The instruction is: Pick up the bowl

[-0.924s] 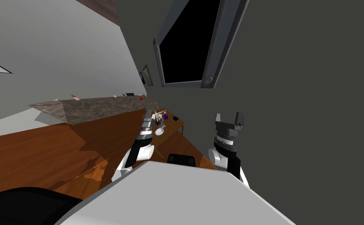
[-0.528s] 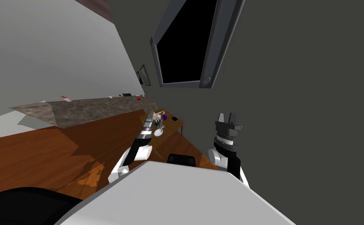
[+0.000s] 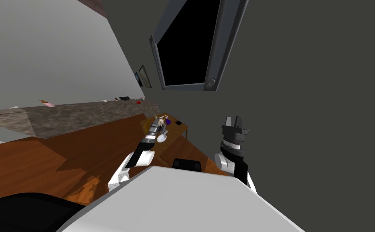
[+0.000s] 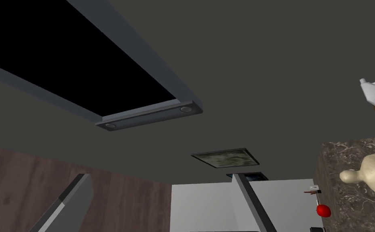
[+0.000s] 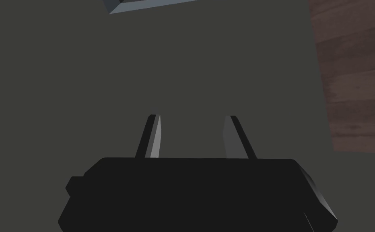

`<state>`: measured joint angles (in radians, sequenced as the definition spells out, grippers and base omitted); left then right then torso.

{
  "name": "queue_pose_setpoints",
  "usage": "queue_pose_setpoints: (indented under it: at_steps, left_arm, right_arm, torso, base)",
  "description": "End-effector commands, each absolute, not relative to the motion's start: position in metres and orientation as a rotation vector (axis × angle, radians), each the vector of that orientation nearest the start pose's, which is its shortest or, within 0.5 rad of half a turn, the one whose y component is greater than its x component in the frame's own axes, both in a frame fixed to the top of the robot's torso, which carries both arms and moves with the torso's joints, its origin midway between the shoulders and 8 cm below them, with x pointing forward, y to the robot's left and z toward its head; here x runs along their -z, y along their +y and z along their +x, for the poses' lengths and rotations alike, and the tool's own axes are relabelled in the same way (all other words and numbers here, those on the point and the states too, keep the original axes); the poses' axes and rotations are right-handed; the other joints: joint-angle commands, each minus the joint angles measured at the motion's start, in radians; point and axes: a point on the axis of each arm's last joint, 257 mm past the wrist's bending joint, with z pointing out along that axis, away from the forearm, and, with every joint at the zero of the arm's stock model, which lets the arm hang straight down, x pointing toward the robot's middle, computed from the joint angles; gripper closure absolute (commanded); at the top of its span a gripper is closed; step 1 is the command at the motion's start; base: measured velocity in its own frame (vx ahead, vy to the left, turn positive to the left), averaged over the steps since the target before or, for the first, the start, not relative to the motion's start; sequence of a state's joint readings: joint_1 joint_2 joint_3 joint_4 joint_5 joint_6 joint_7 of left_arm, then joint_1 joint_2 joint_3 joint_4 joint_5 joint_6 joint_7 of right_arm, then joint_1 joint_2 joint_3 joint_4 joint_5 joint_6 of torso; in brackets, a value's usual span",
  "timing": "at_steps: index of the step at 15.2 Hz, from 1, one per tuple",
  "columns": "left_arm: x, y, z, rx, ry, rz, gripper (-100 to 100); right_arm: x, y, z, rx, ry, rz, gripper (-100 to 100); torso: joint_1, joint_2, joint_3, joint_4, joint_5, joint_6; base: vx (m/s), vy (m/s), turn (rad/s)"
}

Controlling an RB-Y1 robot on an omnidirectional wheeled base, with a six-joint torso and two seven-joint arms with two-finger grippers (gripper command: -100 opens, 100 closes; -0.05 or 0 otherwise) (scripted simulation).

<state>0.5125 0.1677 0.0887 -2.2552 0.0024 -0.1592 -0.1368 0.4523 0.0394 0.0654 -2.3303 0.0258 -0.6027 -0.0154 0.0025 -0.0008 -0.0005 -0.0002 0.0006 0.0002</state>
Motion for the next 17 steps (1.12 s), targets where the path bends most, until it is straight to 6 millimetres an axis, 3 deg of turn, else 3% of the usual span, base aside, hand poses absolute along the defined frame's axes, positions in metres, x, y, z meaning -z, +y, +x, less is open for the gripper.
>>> queue_pose_setpoints:
  at_steps: [1,10,12,15,17]
  left_arm:
    - [0.071,0.327,0.392,0.941,1.049,-0.784,-100]
    - [0.151,0.377,0.396,0.799,1.198,-1.001,-100]
    - [0.156,0.378,0.396,0.791,1.209,-1.015,-100]
    - [0.188,0.399,0.390,0.732,1.255,-1.110,-100]
    - [0.194,0.400,0.389,0.723,1.267,-1.126,-100]
  right_arm:
    - [-0.079,-0.250,0.317,-1.420,0.450,0.523,0]
    - [-0.079,-0.250,0.317,-1.420,0.450,0.523,0]
    - [-0.079,-0.250,0.317,-1.420,0.450,0.523,0]
    - [-0.079,-0.250,0.317,-1.420,0.450,0.523,0]
    - [-0.079,-0.250,0.317,-1.420,0.450,0.523,0]
  torso:
    - [0.000,0.000,0.000,0.000,0.000,0.000]
    - [0.001,0.000,0.000,0.000,0.000,0.000]
    - [0.001,0.000,0.000,0.000,0.000,0.000]
    - [0.000,0.000,0.000,0.000,0.000,0.000]
    - [0.000,0.000,0.000,0.000,0.000,0.000]
  base:
    - [0.008,0.028,-0.097]
    - [0.006,0.035,-0.115]
    - [0.002,0.034,-0.086]
    - [0.002,0.030,-0.125]
    - [-0.003,0.034,-0.075]
